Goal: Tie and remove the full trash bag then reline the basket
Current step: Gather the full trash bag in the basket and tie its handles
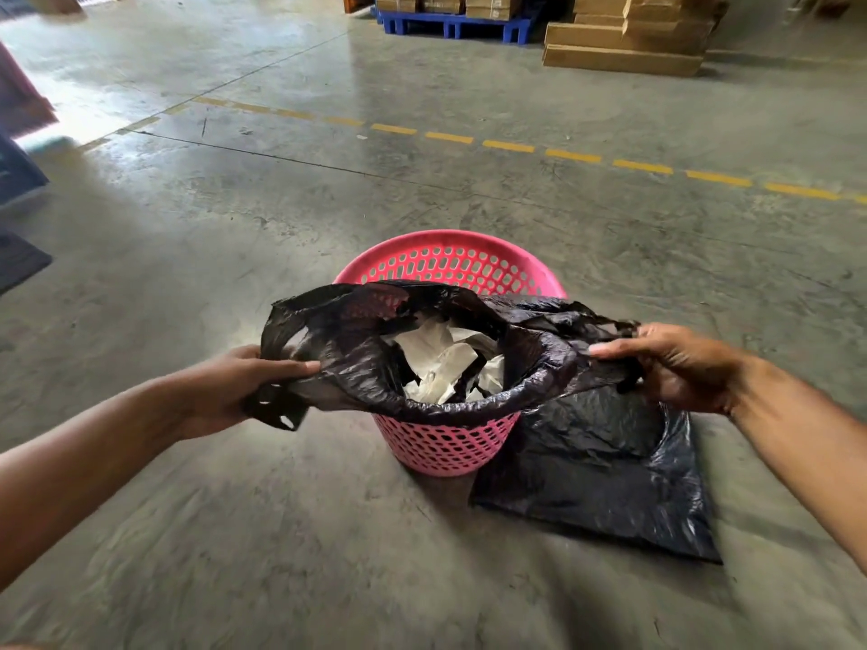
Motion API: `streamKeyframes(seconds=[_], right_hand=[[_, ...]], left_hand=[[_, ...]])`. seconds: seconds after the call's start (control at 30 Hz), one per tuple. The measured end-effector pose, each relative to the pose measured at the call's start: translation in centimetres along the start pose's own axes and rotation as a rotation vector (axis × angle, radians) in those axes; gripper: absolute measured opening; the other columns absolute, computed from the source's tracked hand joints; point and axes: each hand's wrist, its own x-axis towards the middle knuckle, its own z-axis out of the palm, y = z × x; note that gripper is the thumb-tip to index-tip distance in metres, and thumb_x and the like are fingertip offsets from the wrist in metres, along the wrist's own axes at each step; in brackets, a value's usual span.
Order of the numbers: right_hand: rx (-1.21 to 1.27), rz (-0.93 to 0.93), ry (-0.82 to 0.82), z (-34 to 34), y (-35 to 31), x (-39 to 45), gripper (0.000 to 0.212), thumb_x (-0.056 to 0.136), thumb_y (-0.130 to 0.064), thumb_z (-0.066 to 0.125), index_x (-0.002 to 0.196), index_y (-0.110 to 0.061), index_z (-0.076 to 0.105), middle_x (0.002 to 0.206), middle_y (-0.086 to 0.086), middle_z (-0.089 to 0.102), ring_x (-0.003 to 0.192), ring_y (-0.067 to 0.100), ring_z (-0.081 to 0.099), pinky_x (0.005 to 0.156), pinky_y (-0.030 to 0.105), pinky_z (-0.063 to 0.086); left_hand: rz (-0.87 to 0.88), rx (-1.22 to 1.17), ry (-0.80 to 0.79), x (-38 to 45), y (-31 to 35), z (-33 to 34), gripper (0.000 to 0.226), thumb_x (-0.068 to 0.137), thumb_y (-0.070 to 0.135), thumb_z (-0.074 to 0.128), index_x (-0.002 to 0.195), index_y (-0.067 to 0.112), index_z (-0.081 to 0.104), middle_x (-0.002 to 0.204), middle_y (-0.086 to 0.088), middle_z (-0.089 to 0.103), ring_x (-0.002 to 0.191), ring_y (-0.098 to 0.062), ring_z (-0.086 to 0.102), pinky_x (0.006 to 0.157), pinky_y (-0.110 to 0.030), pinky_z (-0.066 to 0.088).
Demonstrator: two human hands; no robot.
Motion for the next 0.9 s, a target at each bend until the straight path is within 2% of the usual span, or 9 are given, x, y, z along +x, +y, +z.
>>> streamKeyframes(seconds=[0.13,0.27,0.37,0.43,0.5,0.6,0.73,0.8,0.9], right_hand=[[0.055,-0.123,0.096,-0.3,-3.7,-1.2,0.061,0.033,-0.042,0.099,0.084,-0.016,0.079,0.083,-0.001,0.074,0.068,0.007,0.064,0.062,0.020,0.052],[0.006,-0.144,0.396,0.6,-6.8,0.9,0.014,0.078,-0.018,0.079,0.087,-0.013,0.070,0.078,0.003,0.064,0.063,0.012,0.056,0.056,0.021,0.051],[-0.245,-0.209,0.672,0.0,-8.4,3.1,0.007,0.084,-0.013,0.076,0.084,-0.008,0.071,0.088,0.013,0.068,0.057,0.016,0.062,0.056,0.028,0.053],[-0.350,-0.205,0.758,-0.3,-9.7,3.7,0.005,0.083,-0.016,0.073,0.085,-0.012,0.071,0.090,0.012,0.067,0.067,0.021,0.061,0.059,0.028,0.045],[-0.341,-0.136,0.717,-0.5,-11.2,3.5,0.009,0.082,-0.024,0.066,0.084,-0.017,0.072,0.090,0.008,0.069,0.069,0.020,0.058,0.060,0.028,0.036],[-0.133,-0.069,0.503,-1.3,-13.3,3.2,0.018,0.084,-0.030,0.056,0.074,-0.021,0.067,0.087,0.000,0.069,0.077,0.016,0.061,0.078,0.031,0.043],[0.271,-0.231,0.486,-1.2,-14.1,4.1,0.010,0.082,-0.028,0.057,0.076,-0.021,0.061,0.073,-0.004,0.067,0.080,0.017,0.061,0.084,0.029,0.048],[0.411,-0.309,0.494,-0.4,-13.2,5.0,0.010,0.081,-0.026,0.057,0.073,-0.021,0.060,0.070,-0.005,0.070,0.082,0.017,0.064,0.081,0.028,0.048],[0.519,-0.380,0.447,0.2,-11.8,5.9,0.022,0.080,-0.028,0.056,0.060,-0.020,0.062,0.094,0.005,0.078,0.098,0.022,0.067,0.093,0.035,0.043]], left_hand=[[0.087,-0.075,0.128,-0.4,3.1,-0.4,0.031,0.072,0.022,0.078,0.100,0.011,0.073,0.083,-0.005,0.074,0.064,-0.014,0.069,0.042,-0.016,0.045],[0.216,0.007,0.277,1.0,6.6,-0.9,0.018,0.086,0.023,0.074,0.102,0.014,0.071,0.084,-0.006,0.062,0.063,-0.013,0.056,0.040,-0.016,0.038],[0.327,0.238,0.511,2.6,9.4,-1.2,0.007,0.093,0.021,0.069,0.089,0.015,0.070,0.074,-0.009,0.060,0.040,-0.007,0.057,0.040,-0.019,0.050],[0.351,0.330,0.566,3.5,10.8,-2.0,0.015,0.095,0.023,0.066,0.082,0.016,0.070,0.070,-0.009,0.060,0.043,-0.012,0.060,0.053,-0.027,0.059],[0.298,0.324,0.606,4.0,11.8,-3.4,0.018,0.094,0.030,0.067,0.084,0.016,0.071,0.073,-0.006,0.063,0.054,-0.018,0.063,0.069,-0.030,0.056],[0.204,0.032,0.549,4.0,13.2,-4.9,0.018,0.087,0.036,0.072,0.078,0.023,0.065,0.077,0.001,0.063,0.051,-0.009,0.065,0.065,-0.024,0.045],[0.316,-0.303,0.395,4.9,13.2,-4.7,0.016,0.082,0.041,0.075,0.082,0.029,0.066,0.080,0.009,0.063,0.080,-0.009,0.062,0.077,-0.024,0.046],[0.425,-0.390,0.294,5.6,12.5,-3.9,0.019,0.082,0.040,0.077,0.094,0.028,0.070,0.099,0.005,0.069,0.100,-0.015,0.064,0.096,-0.032,0.046],[0.497,-0.459,0.164,6.0,12.5,-2.7,0.019,0.088,0.037,0.070,0.101,0.024,0.067,0.136,-0.007,0.068,0.125,-0.021,0.064,0.115,-0.041,0.041]])
